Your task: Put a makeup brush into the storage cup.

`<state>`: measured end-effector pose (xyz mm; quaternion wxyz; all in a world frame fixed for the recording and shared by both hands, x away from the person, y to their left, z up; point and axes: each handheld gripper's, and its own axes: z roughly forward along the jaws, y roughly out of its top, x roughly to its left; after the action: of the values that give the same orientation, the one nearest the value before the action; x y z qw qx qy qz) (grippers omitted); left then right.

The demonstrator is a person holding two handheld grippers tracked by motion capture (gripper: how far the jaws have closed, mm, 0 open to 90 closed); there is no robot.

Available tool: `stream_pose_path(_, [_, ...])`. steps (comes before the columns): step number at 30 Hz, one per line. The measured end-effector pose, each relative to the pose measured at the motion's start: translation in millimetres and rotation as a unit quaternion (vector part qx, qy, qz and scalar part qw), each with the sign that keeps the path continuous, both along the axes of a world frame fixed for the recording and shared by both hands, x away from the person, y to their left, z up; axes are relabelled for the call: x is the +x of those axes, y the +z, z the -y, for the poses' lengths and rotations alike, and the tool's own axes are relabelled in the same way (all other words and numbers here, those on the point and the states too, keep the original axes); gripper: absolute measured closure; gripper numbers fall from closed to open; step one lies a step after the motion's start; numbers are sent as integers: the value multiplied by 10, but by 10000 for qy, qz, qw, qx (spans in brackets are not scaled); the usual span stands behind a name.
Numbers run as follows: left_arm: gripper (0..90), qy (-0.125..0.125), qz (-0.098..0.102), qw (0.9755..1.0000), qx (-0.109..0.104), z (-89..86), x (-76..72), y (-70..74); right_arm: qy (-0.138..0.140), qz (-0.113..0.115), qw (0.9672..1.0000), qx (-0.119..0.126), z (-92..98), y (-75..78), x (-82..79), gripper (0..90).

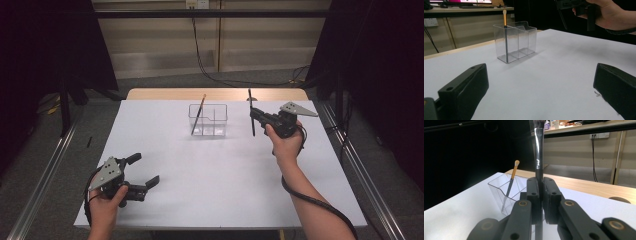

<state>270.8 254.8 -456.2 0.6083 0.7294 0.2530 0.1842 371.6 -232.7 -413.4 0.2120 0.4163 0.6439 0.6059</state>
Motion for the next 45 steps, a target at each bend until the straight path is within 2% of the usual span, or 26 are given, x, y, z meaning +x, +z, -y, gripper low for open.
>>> stream_pose_path(4, [0, 4, 2, 10000, 0, -2, 3, -1, -22, 40, 10000, 80, 1, 2, 15, 847])
stream_pose_path(17, [0, 20, -8, 10000, 13, -12, 3, -3, -10, 146, 9999, 49, -51, 52, 57, 847])
stream_pose_path(29, [0, 34, 11, 10000, 12, -16, 2, 1, -14, 226, 9997, 135, -113, 85, 90, 847])
stream_pose_path(45, [0, 6, 10, 10000, 13, -10, 3, -4, 57, 290, 9995, 75, -249, 122, 164, 847])
